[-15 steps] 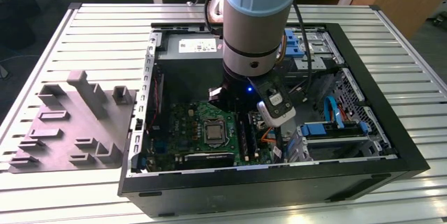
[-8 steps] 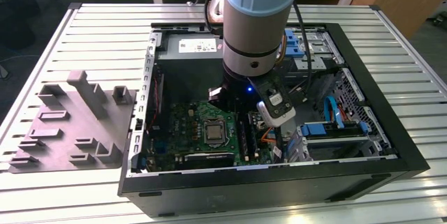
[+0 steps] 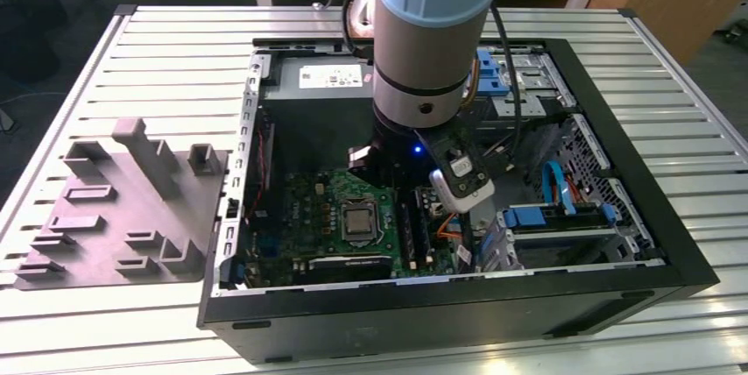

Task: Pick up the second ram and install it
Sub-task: 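Press down the second ram until it locks into place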

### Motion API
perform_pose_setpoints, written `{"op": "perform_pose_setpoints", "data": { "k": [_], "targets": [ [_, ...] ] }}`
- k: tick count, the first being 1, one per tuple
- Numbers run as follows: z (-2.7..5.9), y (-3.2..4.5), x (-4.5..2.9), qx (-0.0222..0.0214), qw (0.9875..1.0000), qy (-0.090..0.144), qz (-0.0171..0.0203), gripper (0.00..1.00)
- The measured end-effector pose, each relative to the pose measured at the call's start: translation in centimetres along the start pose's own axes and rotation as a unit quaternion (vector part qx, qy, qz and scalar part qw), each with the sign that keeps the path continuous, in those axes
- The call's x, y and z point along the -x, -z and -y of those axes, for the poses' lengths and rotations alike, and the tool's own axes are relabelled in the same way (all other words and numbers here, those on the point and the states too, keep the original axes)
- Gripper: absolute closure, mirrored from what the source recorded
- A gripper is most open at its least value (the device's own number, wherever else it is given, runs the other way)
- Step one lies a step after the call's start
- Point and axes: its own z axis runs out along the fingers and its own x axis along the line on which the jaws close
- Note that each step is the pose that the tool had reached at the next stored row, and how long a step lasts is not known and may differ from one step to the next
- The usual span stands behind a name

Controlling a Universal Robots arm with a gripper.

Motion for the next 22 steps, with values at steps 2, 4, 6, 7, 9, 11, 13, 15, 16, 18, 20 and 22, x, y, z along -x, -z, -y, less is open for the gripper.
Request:
{"op": "perform_pose_setpoints", "data": {
  "k": [2,4,6,7,9,11,13,15,16,18,20,22],
  "targets": [
    [0.00,0.00,0.00,0.0000,1.0000,0.000,-0.0005,0.90],
    [0.00,0.00,0.00,0.0000,1.0000,0.000,-0.0010,0.90],
    [0.00,0.00,0.00,-0.0001,1.0000,0.000,-0.0015,0.90],
    [0.00,0.00,0.00,-0.0001,1.0000,0.000,-0.0017,0.90],
    [-0.06,-0.03,0.01,0.0001,1.0000,0.000,-0.0016,0.90],
    [-0.16,-0.02,0.00,-0.0001,1.0000,0.000,-0.0017,0.90],
    [-0.33,-0.05,-0.01,0.0000,1.0000,0.000,-0.0017,0.90],
    [-0.57,-0.06,-0.01,-0.0001,1.0000,0.000,-0.0017,0.90],
    [-0.70,-0.08,-0.01,-0.0001,1.0000,0.000,-0.0017,0.90],
    [-1.04,-0.11,-0.03,0.0000,1.0000,0.000,-0.0017,0.90],
    [-1.41,-0.14,-0.04,-0.0001,1.0000,0.000,-0.0017,0.90],
    [-1.71,-0.16,-0.05,-0.0001,1.0000,-0.001,-0.0017,0.90]
  ]
}}
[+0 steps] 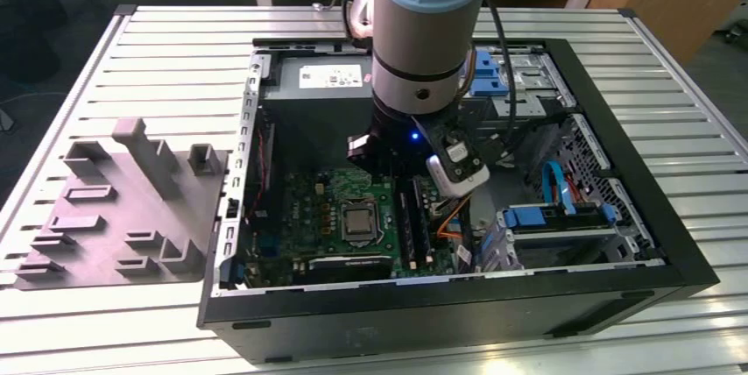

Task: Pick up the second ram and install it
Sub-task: 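Press down the second ram until it locks into place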

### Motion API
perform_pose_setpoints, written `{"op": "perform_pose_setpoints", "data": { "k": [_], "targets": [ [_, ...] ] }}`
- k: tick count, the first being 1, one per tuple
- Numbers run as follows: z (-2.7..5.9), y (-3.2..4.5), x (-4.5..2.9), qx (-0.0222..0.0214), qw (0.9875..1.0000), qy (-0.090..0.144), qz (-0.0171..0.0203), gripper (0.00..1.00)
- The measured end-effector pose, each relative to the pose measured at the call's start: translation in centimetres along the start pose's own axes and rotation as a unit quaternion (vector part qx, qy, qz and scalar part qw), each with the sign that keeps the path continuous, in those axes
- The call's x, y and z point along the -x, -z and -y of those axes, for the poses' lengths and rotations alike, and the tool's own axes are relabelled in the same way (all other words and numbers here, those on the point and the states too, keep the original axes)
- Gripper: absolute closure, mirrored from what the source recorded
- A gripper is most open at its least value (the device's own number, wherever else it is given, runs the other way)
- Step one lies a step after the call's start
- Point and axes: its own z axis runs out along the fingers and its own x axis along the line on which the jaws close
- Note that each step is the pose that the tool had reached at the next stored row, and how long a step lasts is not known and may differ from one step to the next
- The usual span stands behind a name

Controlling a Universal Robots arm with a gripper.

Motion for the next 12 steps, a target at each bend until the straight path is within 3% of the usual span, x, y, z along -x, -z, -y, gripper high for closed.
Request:
{"op": "perform_pose_setpoints", "data": {
  "k": [6,12],
  "targets": [
    [-0.41,-0.08,0.78,0.0000,1.0000,-0.001,0.0001,0.90],
    [-1.66,-0.24,0.80,-0.0001,1.0000,-0.001,0.0001,0.90]
  ]
}}
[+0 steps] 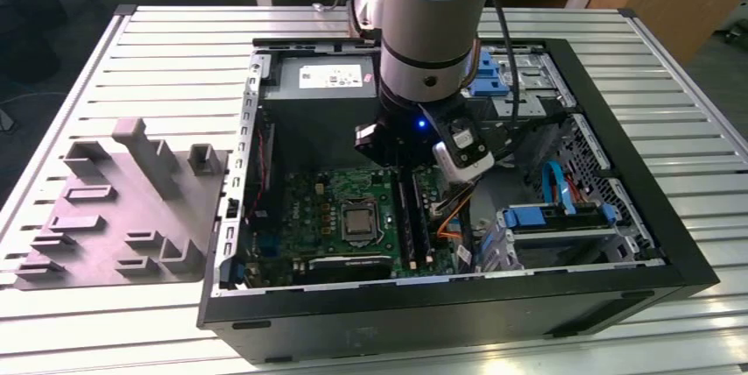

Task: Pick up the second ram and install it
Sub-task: 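Press down the second ram until it locks into place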

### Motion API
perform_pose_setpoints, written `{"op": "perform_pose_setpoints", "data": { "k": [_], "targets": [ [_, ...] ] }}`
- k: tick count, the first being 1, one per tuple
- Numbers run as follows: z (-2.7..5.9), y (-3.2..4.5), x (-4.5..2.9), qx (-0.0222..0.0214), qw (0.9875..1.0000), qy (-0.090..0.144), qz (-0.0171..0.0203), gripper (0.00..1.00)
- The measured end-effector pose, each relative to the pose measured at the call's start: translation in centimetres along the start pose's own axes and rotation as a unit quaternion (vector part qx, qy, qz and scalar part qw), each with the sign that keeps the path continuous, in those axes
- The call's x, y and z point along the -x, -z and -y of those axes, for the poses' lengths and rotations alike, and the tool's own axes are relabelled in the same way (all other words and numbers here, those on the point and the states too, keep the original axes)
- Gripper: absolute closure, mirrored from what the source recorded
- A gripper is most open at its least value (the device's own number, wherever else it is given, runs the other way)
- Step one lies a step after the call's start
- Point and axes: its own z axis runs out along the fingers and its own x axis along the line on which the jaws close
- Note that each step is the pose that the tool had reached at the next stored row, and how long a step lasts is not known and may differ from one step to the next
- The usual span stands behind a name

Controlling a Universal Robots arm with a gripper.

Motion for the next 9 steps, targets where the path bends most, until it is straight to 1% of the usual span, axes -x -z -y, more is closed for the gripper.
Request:
{"op": "perform_pose_setpoints", "data": {
  "k": [5,9],
  "targets": [
    [-1.06,-0.16,-0.04,0.0000,1.0000,0.000,0.0000,0.90],
    [-1.53,-0.41,-0.06,0.0001,1.0000,0.000,0.0000,0.90]
  ]
}}
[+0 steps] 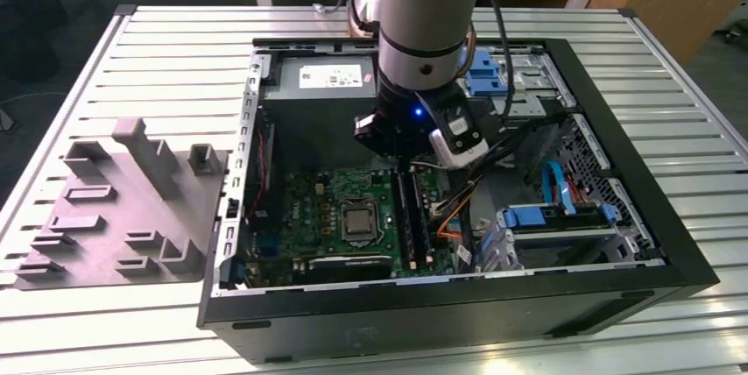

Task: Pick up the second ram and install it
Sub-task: 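Press down the second ram until it locks into place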

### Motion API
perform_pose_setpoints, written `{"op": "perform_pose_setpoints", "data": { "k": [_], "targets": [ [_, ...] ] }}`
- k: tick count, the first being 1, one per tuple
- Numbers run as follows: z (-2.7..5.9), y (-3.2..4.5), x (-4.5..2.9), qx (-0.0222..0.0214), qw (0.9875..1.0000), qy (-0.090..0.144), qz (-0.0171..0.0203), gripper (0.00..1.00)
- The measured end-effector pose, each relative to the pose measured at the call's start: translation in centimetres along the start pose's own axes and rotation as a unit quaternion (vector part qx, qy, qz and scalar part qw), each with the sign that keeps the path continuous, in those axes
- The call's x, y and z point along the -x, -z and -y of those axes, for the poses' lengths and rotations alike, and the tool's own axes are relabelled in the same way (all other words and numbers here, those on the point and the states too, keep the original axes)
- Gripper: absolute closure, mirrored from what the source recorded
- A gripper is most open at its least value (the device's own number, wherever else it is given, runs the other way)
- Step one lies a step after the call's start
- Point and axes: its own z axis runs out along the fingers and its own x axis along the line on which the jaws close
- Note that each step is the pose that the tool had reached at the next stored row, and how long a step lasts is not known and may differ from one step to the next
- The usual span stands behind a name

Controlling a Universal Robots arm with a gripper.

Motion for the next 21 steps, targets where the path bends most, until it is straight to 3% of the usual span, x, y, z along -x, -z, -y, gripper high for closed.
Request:
{"op": "perform_pose_setpoints", "data": {
  "k": [21],
  "targets": [
    [-0.15,-0.89,0.08,0.0001,1.0000,0.000,0.0000,0.90]
  ]
}}
